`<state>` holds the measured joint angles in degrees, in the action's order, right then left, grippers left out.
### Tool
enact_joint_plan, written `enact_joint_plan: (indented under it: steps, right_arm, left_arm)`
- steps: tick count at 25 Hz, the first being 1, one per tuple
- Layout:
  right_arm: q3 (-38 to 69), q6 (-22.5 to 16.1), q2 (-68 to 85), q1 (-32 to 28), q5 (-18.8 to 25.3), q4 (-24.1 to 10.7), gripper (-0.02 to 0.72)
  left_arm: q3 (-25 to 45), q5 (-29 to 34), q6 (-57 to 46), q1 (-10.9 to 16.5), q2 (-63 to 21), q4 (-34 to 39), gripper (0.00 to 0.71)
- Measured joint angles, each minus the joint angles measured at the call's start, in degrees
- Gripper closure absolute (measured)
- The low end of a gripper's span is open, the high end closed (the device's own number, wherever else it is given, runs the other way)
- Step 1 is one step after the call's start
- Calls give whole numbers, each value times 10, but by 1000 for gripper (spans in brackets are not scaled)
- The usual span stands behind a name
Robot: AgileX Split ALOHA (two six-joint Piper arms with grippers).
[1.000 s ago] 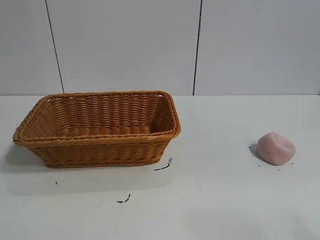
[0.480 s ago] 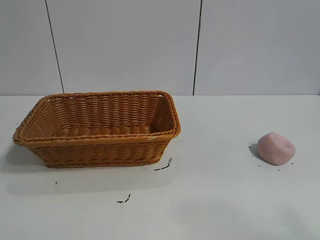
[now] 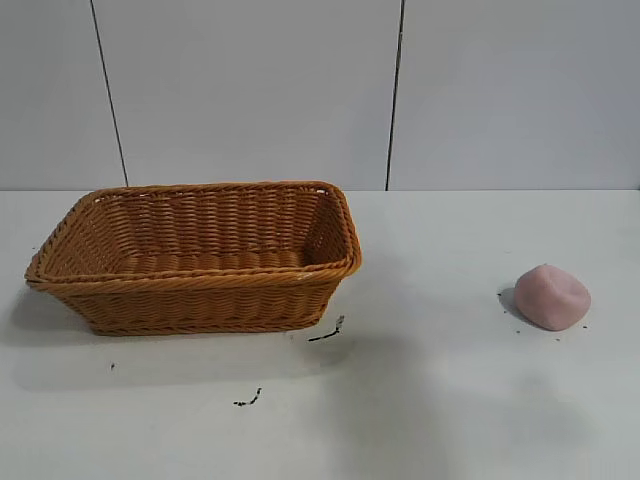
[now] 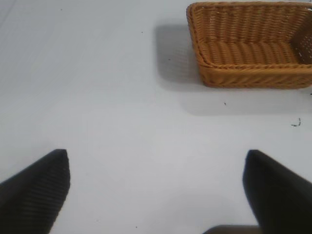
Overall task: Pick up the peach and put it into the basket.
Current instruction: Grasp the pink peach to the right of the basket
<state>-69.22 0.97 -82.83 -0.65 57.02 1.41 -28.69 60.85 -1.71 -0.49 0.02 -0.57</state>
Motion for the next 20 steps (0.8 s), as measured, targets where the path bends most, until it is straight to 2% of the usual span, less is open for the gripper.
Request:
enact_joint_plan:
  steps: [4, 9, 20]
  right_arm:
    - [-47, 11, -85, 20, -5, 1, 15]
    - [-91, 2, -187, 32, -47, 1, 12]
    - [-96, 19, -346, 32, -129, 1, 8]
  left_arm:
    - [0, 0, 0, 0, 0, 0, 17]
    - [0, 0, 0, 0, 0, 0, 17]
    - [0, 0, 0, 0, 0, 0, 17]
